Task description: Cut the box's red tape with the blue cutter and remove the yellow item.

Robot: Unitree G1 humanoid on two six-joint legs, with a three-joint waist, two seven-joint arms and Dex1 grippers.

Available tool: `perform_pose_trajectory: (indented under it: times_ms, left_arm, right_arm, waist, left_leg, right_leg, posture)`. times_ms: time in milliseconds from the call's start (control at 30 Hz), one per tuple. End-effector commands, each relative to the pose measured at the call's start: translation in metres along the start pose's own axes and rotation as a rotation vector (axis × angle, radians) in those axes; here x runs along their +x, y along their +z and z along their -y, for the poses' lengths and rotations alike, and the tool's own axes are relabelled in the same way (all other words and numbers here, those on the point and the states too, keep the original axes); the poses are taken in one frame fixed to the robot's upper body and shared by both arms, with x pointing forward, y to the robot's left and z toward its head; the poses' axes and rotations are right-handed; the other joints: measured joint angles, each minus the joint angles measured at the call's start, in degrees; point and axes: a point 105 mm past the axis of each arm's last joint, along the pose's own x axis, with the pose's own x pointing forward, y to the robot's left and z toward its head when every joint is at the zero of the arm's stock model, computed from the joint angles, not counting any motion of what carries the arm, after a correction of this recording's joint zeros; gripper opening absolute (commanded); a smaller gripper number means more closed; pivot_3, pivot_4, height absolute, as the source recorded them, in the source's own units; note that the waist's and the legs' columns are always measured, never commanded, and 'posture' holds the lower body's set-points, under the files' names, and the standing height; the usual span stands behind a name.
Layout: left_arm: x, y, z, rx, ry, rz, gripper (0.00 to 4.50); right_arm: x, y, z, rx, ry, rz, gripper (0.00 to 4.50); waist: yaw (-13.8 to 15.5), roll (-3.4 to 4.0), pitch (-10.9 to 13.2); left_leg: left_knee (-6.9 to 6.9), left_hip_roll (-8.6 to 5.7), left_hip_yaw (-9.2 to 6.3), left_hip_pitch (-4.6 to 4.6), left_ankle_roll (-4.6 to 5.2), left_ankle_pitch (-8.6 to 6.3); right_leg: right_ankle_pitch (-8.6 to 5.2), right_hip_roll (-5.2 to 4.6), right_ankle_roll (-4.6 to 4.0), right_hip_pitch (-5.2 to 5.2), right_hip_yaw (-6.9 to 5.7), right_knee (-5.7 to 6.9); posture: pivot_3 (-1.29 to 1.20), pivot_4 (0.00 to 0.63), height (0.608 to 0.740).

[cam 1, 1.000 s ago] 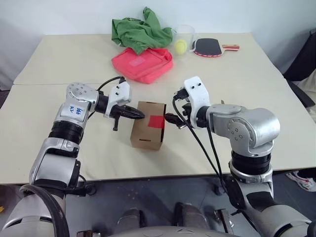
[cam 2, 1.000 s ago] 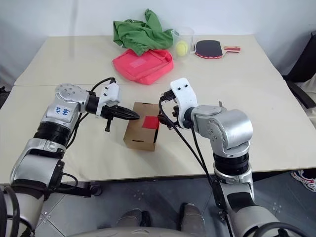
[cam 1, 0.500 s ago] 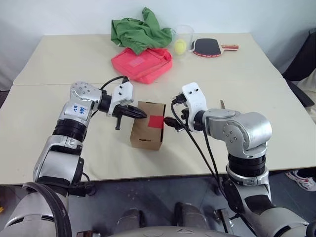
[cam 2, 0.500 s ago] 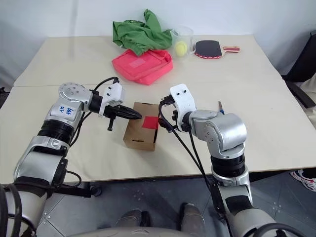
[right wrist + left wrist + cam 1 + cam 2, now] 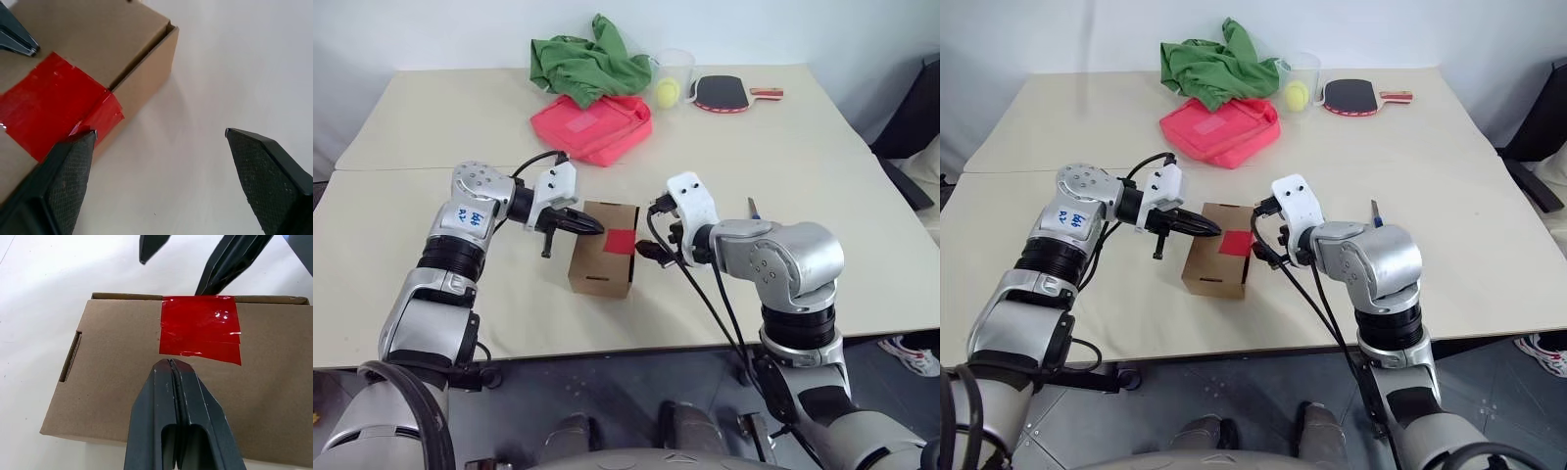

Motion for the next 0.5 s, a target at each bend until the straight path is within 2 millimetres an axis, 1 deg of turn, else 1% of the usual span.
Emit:
perform_pose_trajectory:
  times_ms: [33, 200, 500]
  left_arm:
    - [0.0, -0.004, 0.003, -0.004, -0.009, -0.02, 0.0]
    - [-0.001, -0.006, 0.004, -0.008, -0.008, -0.025, 0.0]
    - [0.0, -0.005, 0.005, -0.001, -0.008, -0.02, 0.0]
  right_arm:
    - [-0.015, 0.023, -0.009, -0.043, 0.03, 0.106, 4.43]
    - [-0.013, 0.02, -0.012, -0.019, 0.043, 0.106, 4.43]
    - [0.0, -0.005, -0.012, -0.008, 0.035, 0.024, 4.43]
  waist:
    - [0.0, 0.0, 0.0]
    - [0.0, 0.0, 0.0]
    - [0.0, 0.0, 0.0]
  left_leg:
    - [0.0, 0.0, 0.0, 0.0, 0.0, 0.0]
    - [0.0, -0.01, 0.01, -0.01, 0.0, 0.0]
    - [0.0, 0.0, 0.01, 0.0, 0.0, 0.0]
  right_leg:
    - [0.0, 0.0, 0.0, -0.01, 0.0, 0.0]
    - [0.0, 0.0, 0.0, -0.01, 0.0, 0.01]
    - [0.0, 0.0, 0.0, -0.01, 0.0, 0.01]
  posture:
    - [0.0, 0.15, 0.74]
    - [0.0, 0.15, 0.74]
    - [0.0, 0.15, 0.74]
